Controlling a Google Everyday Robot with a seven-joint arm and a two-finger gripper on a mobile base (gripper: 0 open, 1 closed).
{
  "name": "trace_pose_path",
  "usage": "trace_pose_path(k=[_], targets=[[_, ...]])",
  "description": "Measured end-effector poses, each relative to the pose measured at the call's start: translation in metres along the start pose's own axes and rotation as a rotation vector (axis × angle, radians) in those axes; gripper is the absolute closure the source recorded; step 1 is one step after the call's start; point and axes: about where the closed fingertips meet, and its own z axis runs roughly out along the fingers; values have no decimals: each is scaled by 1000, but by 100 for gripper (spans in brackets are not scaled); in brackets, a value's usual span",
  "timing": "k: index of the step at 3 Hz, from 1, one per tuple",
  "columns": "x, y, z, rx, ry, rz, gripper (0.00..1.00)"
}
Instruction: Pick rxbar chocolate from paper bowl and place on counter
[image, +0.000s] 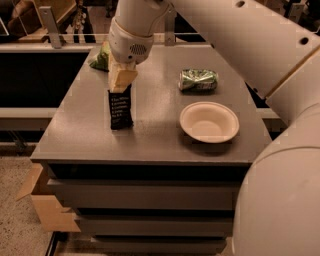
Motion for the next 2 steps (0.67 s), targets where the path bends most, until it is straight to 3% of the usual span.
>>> trace_pose_path(k=[2], targets=[[14, -6, 47, -95, -12, 43, 100]])
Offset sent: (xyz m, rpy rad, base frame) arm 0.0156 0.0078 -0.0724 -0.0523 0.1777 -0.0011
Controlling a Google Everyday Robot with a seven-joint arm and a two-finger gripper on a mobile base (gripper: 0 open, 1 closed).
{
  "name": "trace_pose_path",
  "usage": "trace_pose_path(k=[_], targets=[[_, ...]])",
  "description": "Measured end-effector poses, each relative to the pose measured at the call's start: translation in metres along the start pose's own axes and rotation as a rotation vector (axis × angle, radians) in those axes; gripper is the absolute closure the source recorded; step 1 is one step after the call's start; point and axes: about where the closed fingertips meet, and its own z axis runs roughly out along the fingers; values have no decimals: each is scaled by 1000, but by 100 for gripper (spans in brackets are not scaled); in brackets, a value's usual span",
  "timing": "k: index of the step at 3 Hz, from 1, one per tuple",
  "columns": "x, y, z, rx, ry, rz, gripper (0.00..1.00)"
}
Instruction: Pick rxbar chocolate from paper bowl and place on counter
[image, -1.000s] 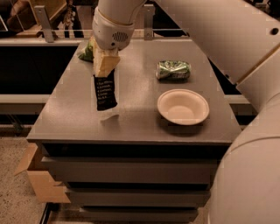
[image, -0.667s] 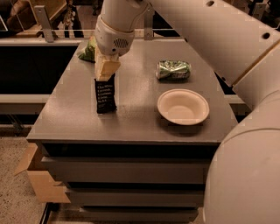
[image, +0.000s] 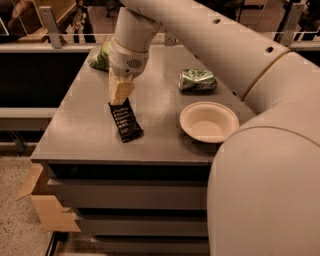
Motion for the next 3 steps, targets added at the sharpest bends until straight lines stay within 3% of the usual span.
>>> trace_pose_path(k=[1, 3], targets=[[7, -6, 14, -32, 3, 10, 100], [4, -11, 19, -19, -4, 9, 59]])
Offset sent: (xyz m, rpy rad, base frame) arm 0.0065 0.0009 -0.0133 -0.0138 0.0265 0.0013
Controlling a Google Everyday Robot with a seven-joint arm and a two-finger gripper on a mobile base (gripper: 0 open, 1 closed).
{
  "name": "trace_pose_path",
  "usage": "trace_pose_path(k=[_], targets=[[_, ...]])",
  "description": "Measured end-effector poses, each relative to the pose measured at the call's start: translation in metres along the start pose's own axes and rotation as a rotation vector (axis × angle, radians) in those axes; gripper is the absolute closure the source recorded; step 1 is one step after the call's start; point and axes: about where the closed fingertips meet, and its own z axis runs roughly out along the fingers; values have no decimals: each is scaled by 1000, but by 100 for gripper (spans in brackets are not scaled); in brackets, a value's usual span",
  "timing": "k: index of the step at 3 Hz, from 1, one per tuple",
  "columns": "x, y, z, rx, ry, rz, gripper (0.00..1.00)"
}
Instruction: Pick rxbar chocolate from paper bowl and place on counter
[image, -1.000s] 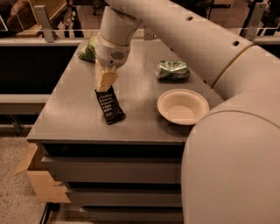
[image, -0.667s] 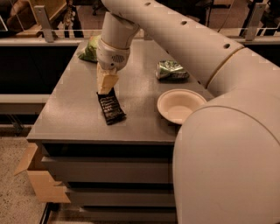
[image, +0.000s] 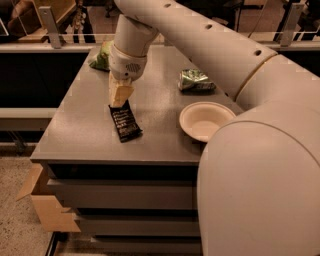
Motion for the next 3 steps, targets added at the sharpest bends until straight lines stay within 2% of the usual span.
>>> trace_pose_path(k=[2, 3], targets=[[-3, -4, 5, 9, -6, -2, 13], [-4, -6, 7, 11, -8, -3, 0]])
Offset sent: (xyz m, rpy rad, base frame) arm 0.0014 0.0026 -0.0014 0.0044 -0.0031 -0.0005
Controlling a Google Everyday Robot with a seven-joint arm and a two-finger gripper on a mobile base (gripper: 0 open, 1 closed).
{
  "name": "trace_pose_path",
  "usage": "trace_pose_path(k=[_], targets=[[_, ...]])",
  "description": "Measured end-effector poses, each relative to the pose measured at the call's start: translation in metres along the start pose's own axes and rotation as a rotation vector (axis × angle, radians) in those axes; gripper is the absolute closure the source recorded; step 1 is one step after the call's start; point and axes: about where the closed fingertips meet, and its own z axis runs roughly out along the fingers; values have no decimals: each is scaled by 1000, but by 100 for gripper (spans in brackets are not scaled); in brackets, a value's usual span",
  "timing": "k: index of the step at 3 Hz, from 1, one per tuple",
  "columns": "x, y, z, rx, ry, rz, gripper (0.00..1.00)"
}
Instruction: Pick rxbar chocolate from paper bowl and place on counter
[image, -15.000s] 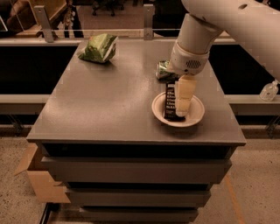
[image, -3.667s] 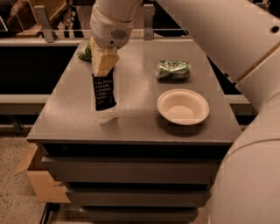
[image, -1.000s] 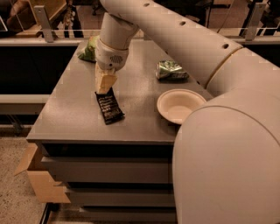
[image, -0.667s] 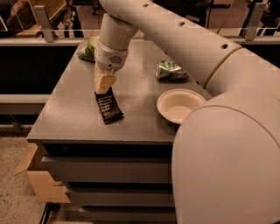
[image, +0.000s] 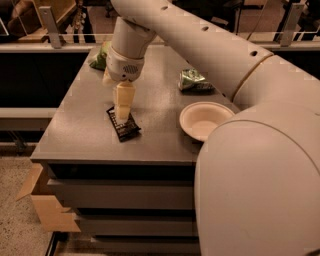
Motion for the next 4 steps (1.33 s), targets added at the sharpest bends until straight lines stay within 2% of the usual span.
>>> trace_pose_path(k=[1, 2, 4], targets=[[0, 0, 0, 0, 0, 0, 0], [6, 3, -5, 26, -22, 25, 0], [39, 7, -58, 138, 22, 101, 0]])
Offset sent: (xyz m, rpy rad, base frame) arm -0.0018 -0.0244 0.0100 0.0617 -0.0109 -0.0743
